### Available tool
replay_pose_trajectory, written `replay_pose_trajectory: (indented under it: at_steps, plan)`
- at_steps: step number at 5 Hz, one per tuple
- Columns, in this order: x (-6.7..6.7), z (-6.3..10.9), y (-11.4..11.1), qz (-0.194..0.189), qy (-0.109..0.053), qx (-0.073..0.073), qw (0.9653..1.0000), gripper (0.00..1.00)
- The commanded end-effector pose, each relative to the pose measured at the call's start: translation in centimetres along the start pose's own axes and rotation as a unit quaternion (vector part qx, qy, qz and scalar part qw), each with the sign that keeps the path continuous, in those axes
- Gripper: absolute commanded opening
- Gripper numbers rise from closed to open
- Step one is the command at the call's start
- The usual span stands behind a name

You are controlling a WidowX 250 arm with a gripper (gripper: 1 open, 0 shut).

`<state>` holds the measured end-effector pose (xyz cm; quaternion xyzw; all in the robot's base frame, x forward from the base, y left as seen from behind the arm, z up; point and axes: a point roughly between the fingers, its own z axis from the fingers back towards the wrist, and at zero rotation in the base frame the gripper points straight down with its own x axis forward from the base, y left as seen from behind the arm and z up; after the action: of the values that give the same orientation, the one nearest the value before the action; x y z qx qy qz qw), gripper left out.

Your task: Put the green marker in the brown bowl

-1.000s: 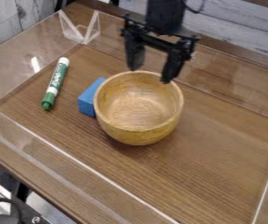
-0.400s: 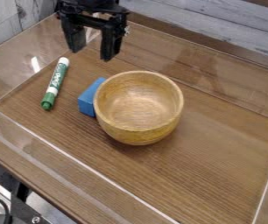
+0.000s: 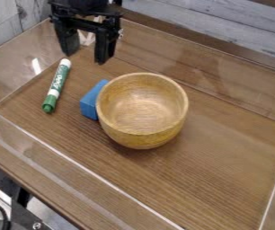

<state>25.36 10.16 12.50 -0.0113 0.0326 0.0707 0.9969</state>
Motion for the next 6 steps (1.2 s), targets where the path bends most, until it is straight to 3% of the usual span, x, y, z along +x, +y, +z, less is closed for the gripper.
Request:
replay_pose_trajectory:
  at_steps: [1, 6]
  plan:
    - [0.2, 0.8, 0.7, 0.007, -0.023, 0.007, 0.9997, 1.00]
    - [0.0, -1.6, 3.1, 0.034, -0.017, 0.003, 0.9993, 1.00]
